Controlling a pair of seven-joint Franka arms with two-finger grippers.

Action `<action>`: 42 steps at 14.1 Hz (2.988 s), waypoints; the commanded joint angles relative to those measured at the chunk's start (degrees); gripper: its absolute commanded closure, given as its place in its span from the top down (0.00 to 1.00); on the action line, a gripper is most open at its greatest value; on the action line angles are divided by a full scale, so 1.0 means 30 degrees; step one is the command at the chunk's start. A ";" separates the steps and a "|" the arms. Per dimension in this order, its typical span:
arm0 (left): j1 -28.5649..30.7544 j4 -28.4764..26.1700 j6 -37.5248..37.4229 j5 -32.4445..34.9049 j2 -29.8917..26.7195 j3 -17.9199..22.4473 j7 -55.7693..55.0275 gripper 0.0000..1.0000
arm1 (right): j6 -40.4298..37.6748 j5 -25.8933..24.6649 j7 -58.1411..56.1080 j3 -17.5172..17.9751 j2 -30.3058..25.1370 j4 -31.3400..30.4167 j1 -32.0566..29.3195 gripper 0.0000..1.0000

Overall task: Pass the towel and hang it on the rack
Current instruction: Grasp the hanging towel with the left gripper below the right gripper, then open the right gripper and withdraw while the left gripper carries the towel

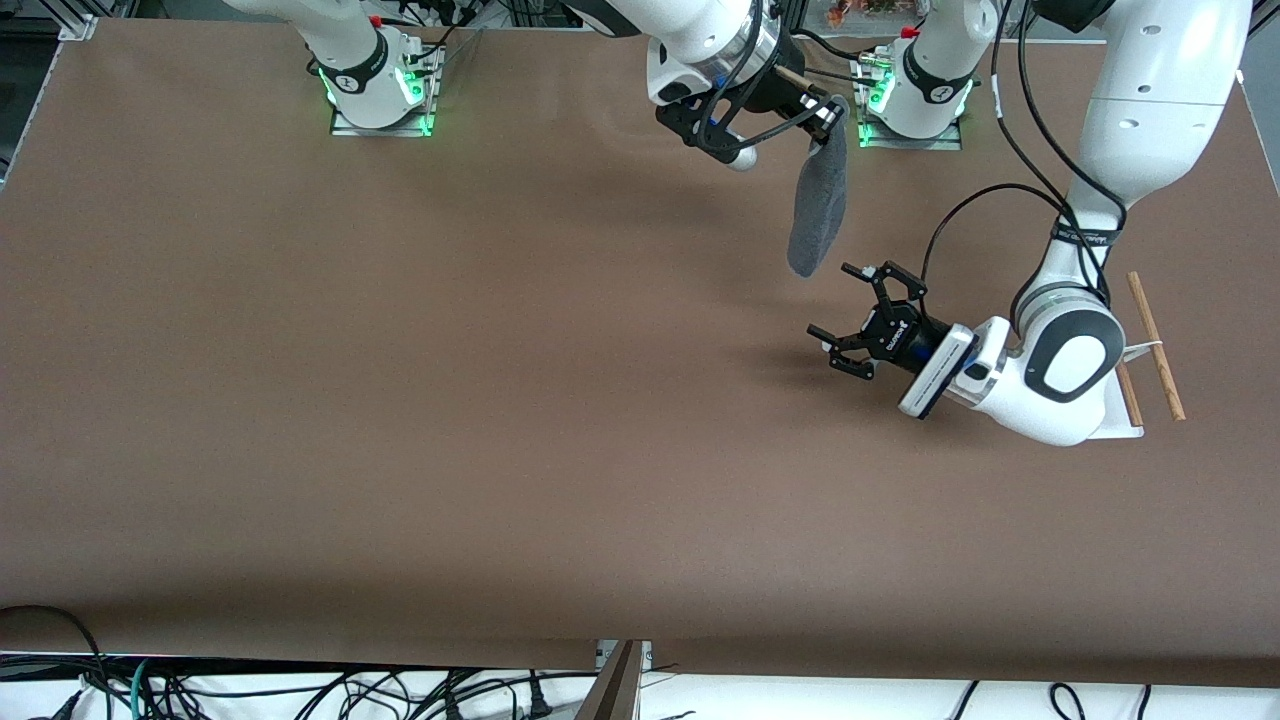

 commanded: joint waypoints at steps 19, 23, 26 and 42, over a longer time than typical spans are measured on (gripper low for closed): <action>-0.0207 -0.2278 -0.2991 -0.2672 0.1433 -0.1408 -0.0542 0.10 | 0.1241 0.0343 0.1135 -0.0087 0.0479 0.0793 0.0021 0.00; -0.0176 -0.2101 -0.2845 -0.2643 0.1257 -0.1408 -0.1069 0.00 | 0.1300 0.0343 0.1311 -0.0087 0.0479 0.0793 0.0021 0.00; -0.0147 -0.2043 -0.2816 -0.2585 0.1198 -0.1350 -0.1303 0.00 | 0.1416 0.0343 0.1340 -0.0087 0.0479 0.0793 -0.0008 0.00; 0.0234 0.2459 -0.2521 0.3617 -0.2668 0.1723 -0.7890 0.00 | 0.1214 0.1719 0.0380 -0.0204 -0.1624 -0.0868 -0.3313 1.00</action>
